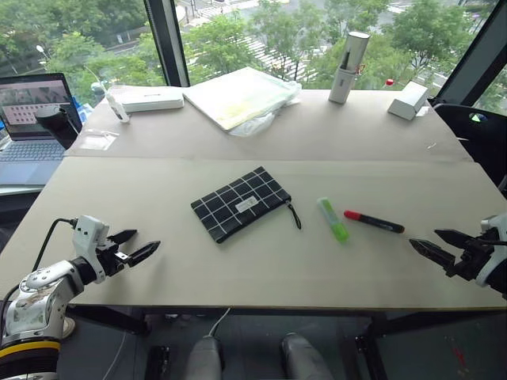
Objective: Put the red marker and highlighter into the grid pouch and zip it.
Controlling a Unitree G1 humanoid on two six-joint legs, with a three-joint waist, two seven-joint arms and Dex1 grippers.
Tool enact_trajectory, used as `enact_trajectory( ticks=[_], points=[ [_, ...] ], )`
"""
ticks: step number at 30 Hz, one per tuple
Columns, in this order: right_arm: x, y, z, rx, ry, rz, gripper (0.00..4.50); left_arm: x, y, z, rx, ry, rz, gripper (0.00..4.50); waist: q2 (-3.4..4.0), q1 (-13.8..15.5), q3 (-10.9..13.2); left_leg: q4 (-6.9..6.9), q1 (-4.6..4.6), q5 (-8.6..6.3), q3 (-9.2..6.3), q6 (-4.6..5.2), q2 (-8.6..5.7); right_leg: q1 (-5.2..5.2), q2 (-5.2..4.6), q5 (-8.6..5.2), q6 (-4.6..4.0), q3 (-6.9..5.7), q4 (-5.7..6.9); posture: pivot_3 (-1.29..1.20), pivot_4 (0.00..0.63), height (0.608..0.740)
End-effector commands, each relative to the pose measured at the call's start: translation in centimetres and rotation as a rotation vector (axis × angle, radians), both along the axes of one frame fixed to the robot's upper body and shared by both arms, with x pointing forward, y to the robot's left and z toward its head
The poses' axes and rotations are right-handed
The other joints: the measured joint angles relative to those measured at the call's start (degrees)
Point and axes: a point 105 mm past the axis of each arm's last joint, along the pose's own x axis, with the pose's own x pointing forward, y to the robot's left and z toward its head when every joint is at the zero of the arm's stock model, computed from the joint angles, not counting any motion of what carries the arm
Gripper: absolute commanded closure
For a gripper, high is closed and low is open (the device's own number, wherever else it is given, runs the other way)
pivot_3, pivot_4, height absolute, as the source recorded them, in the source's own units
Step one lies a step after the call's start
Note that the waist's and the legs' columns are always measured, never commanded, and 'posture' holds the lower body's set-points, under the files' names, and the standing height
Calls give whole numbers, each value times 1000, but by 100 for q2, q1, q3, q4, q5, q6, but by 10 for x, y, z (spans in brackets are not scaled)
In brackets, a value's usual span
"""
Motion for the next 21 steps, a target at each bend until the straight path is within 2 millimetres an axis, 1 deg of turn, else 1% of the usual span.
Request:
enact_trajectory(
  ticks=[1, 3, 6, 8, 9, 11, 14, 15, 16, 17, 19, 20, 21],
  points=[
    [4, 1, 12, -15, -37, 6, 63, 0, -2, 17, -6, -48, -28, 0, 0, -2, 0, 0, 0, 0, 0, 0, 0, 0, 0, 0, 0, 0, 0, 0, 150, 740],
    [6, 2, 12, -15, -37, 11, 63, -1, -5, 23, -21, -56, -72, 0, 0, -7, 0, 0, 0, 0, 0, 0, 0, 0, 0, 0, 0, 0, 0, 0, 150, 740],
    [8, 2, 14, 6, -47, 3, 63, -5, -7, 28, -2, -81, -183, 0, 0, -4, 0, 0, 0, 0, 0, 0, 0, -1, 1, 0, 0, 0, 0, 0, 150, 740],
    [12, -2, 22, 24, -76, -26, 583, -4, -4, 24, 100, -87, -221, 0, 0, -4, 0, 0, 0, 0, 0, 0, 0, -1, 0, 0, 0, 0, 0, 0, 150, 740],
    [13, -1, 27, 35, -92, -26, 766, -5, -5, 22, 155, -92, -258, 0, 0, -5, 0, 0, 0, 0, 0, 0, 0, -1, 0, 0, 0, 0, -1, 0, 150, 740],
    [16, 3, 35, 45, -111, -6, 1409, -6, -6, 20, 251, -101, -319, 0, 1, -8, 0, 0, 1, 0, 0, 0, 0, 0, 0, 0, -1, 0, -1, 0, 150, 740],
    [20, 13, 46, 44, -135, 39, 2564, -2, -4, 19, 353, -129, -369, 0, 0, 4, 0, -2, 0, 0, 0, 0, 0, -1, 0, 1, -4, 0, -1, 0, 150, 740],
    [22, 18, 51, 45, -147, 57, 2850, -2, -3, 18, 384, -127, -388, 0, 0, 4, 0, -2, -1, 0, 0, 0, 0, -2, 0, 1, -4, 0, 0, 0, 150, 740],
    [24, 23, 56, 48, -162, 75, 3243, -2, -3, 16, 413, -126, -410, 0, 0, 3, 0, -1, -2, 0, 0, 0, 0, -2, 0, 1, -4, 0, -1, 0, 150, 740],
    [26, 30, 62, 53, -181, 101, 3462, -1, -3, 14, 439, -125, -431, 0, 0, -2, 0, -1, -2, 0, 0, 0, 0, -1, 0, 0, -4, 0, 0, 0, 150, 740],
    [32, 49, 75, 83, -219, 169, 4282, 1, -4, 13, 476, -137, -465, 0, 1, -5, 1, -1, -2, 0, 0, 0, 0, -4, 0, 0, -3, 1, 1, 0, 150, 740],
    [35, 60, 80, 91, -233, 207, 4451, 3, -6, 13, 488, -147, -478, 0, 2, -9, 1, -2, -2, 0, 0, 0, 1, -4, 1, 0, -4, 0, 2, 0, 150, 740],
    [39, 72, 84, 93, -246, 239, 4451, 5, -8, 13, 498, -159, -493, 0, 1, -15, 1, -2, -1, 0, 0, 0, 1, -4, 1, 1, -4, 1, 2, 0, 150, 740]
  ],
)
